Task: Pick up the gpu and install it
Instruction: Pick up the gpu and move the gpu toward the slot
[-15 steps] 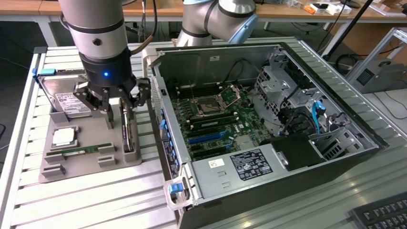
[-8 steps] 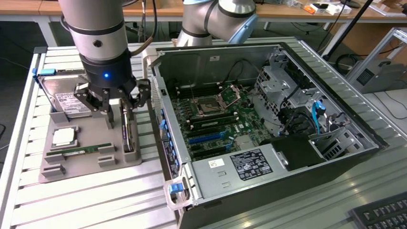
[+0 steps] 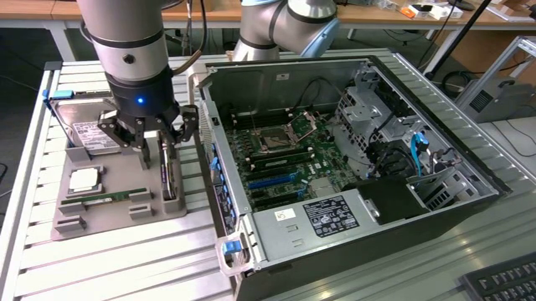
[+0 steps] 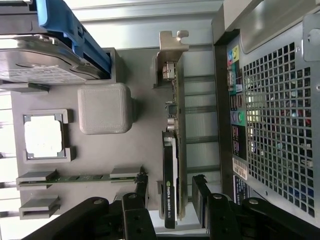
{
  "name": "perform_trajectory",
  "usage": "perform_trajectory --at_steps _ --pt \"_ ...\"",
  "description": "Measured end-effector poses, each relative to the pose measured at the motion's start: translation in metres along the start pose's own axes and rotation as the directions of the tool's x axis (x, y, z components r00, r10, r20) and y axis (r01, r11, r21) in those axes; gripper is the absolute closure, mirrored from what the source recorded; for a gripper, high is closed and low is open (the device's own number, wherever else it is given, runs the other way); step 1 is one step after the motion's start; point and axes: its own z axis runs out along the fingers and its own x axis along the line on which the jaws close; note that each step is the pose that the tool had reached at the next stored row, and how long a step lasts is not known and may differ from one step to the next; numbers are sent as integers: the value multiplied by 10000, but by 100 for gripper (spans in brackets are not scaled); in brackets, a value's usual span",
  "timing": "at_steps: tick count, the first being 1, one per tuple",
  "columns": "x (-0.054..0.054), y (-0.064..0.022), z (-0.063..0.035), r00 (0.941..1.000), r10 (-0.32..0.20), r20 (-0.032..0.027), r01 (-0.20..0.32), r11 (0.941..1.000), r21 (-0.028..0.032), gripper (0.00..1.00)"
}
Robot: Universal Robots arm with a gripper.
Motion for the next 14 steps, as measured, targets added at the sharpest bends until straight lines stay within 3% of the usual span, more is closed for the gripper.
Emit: perform_trajectory --at_steps 14 --pt "1 0 52 10000 -1 2 1 10000 19 52"
